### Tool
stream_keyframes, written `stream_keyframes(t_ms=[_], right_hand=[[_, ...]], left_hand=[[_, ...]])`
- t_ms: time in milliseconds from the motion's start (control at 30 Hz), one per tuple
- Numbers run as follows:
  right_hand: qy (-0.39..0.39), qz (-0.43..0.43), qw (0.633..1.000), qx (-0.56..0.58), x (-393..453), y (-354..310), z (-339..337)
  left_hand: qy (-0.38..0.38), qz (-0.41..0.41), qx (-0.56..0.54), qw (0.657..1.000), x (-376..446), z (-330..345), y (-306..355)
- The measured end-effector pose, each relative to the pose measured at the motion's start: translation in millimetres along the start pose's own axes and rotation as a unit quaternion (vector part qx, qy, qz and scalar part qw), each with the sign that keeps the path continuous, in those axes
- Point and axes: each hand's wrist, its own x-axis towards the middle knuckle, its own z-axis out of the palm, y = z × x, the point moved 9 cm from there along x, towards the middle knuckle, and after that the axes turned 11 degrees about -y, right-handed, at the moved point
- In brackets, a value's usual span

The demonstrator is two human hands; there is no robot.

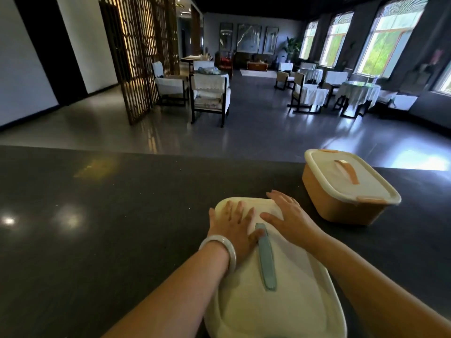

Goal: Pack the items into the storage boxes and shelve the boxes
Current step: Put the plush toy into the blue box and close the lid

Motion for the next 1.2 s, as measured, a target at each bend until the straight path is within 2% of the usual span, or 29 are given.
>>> stream_keyframes(t_ms=[200, 300, 433, 667, 1200], right_hand=[[-0.084, 0.048, 0.995, -0.038, 69.1, 17.7, 4.2], [-0.119, 0.073, 0.99, -0.021, 81.6, 33.0, 12.0], [-0.135, 0.046, 0.99, 0.005, 87.0, 36.2, 16.4], [-0.088, -0.022, 0.994, 0.063, 79.6, 32.2, 5.5], [-0.052, -0.056, 0.991, 0.111, 82.4, 34.5, -0.9]], left_hand=[[0.02, -0.001, -0.004, 1.0, 7.5, 7.3, -2.2], [0.026, -0.002, -0.021, 0.999, 10.8, 9.2, -3.6], [0.032, 0.005, -0.024, 0.999, 12.8, 10.7, -4.5], [0.034, 0.005, -0.032, 0.999, 10.9, 10.3, -3.9], [0.014, -0.02, -0.025, 0.999, 2.3, 8.1, -3.2]])
